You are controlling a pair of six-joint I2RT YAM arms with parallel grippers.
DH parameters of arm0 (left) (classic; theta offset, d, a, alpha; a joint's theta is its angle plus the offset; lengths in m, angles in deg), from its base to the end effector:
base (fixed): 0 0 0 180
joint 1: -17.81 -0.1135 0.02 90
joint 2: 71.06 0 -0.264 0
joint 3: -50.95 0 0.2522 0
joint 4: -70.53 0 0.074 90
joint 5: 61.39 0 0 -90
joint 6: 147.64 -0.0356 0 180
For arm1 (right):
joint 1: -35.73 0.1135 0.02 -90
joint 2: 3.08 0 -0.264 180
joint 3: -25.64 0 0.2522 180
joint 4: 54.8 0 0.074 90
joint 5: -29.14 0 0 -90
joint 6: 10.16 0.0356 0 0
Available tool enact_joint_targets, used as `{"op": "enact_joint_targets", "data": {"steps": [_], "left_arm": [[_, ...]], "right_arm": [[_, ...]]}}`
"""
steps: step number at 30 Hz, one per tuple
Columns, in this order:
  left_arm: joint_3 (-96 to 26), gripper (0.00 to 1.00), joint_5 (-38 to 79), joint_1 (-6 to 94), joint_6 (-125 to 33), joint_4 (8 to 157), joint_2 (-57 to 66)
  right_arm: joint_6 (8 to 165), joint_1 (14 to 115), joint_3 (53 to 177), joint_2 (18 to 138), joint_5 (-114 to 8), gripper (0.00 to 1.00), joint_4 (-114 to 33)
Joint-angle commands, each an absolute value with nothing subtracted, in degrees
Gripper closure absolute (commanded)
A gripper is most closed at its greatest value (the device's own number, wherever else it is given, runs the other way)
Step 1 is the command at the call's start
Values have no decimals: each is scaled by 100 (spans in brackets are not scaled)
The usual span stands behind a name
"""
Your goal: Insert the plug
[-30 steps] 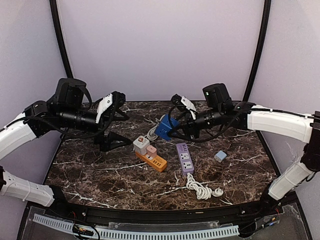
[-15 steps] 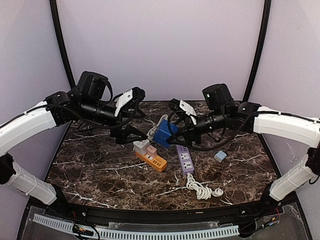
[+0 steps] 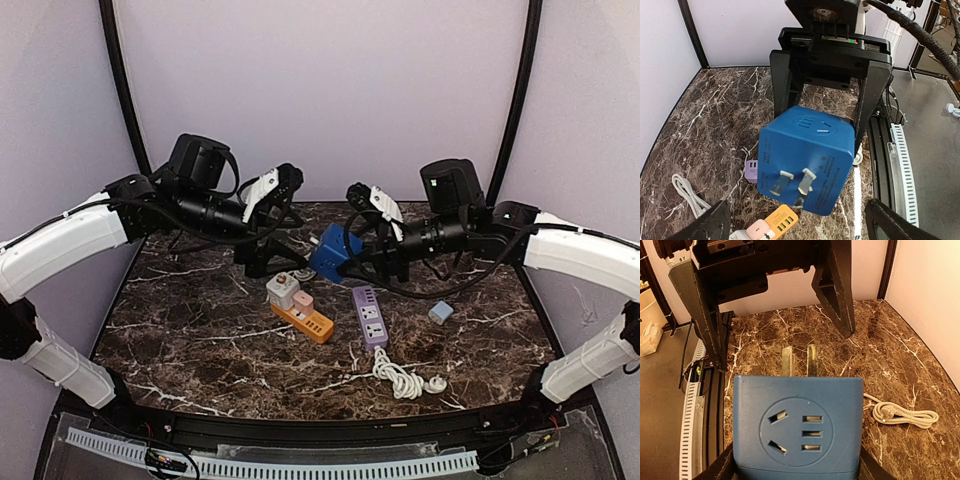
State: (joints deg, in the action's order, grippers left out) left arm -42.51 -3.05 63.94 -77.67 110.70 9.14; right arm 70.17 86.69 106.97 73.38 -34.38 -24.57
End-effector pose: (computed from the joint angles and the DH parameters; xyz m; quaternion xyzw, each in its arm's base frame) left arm 0.2038 -0.2390 0.3843 0.5671 0.6091 -0.3401 0.4378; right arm 0.1799 0.2470 0.3462 -0.5209 0.6483 0.3646 0.4188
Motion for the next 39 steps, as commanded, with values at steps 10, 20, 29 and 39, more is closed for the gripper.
{"op": "enact_joint_targets", "data": {"steps": [10,20,29,39], "left_arm": [[-4492,9,-714,6508,-6778,10771,1002],[-4674,10,-1578,6519,-7413,11474,821],[-4754,13,-1951,6510,-7472,11713,777],[-4814,14,-1376,6519,-7370,11627,902]], "right_arm": [[7592,8821,11005,7169,-3171,62,-2681],[7650,9137,11066,7140,-3152,61,-2807],[7411,9176,11244,7266,-2994,62,-2665],[7064,9179,10978,7160,-2764,62,-2586]]}}
